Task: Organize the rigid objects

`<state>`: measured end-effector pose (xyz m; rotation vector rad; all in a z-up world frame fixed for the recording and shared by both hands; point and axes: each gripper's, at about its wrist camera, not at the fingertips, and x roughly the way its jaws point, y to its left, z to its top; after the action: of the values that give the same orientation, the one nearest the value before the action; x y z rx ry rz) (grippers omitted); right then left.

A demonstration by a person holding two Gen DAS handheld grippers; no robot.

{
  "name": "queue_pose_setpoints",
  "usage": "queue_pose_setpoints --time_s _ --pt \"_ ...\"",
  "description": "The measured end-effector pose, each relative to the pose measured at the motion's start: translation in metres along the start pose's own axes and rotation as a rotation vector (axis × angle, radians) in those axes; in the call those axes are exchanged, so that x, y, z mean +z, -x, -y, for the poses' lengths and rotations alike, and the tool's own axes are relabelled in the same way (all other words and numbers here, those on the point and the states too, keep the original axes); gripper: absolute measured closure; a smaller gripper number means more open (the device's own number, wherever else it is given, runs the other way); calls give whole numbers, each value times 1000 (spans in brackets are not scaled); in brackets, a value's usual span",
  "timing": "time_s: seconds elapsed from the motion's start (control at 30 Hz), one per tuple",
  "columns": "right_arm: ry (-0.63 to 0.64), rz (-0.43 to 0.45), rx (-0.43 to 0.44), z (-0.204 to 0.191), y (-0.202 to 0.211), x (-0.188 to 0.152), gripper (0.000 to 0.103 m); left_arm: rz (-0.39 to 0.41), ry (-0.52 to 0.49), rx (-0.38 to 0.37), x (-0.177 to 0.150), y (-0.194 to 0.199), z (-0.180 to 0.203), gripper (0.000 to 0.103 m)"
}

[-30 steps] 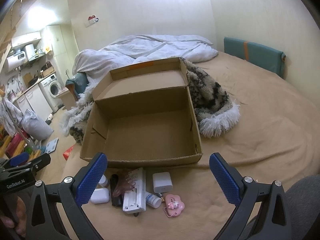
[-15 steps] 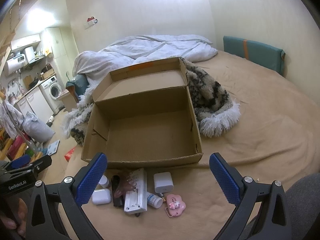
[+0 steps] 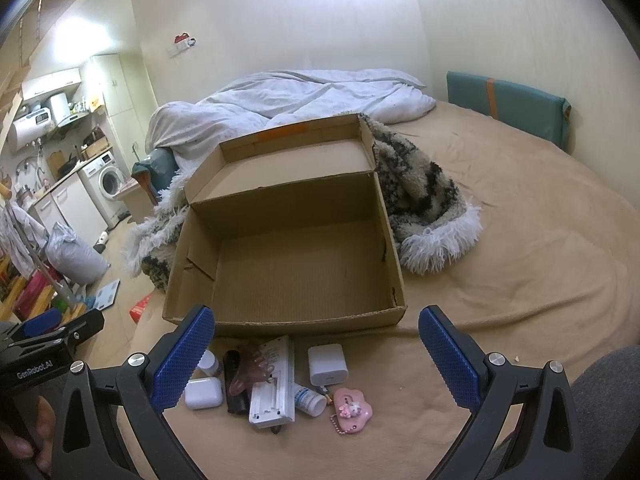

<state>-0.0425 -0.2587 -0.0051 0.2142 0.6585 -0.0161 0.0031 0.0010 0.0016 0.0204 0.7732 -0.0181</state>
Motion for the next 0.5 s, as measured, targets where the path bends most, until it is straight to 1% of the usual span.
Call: queue_pose_setpoints --time_s 0.5 --pt "-2 -2 -2 0 0 0 0 -5 2 -8 1 -1 0 0"
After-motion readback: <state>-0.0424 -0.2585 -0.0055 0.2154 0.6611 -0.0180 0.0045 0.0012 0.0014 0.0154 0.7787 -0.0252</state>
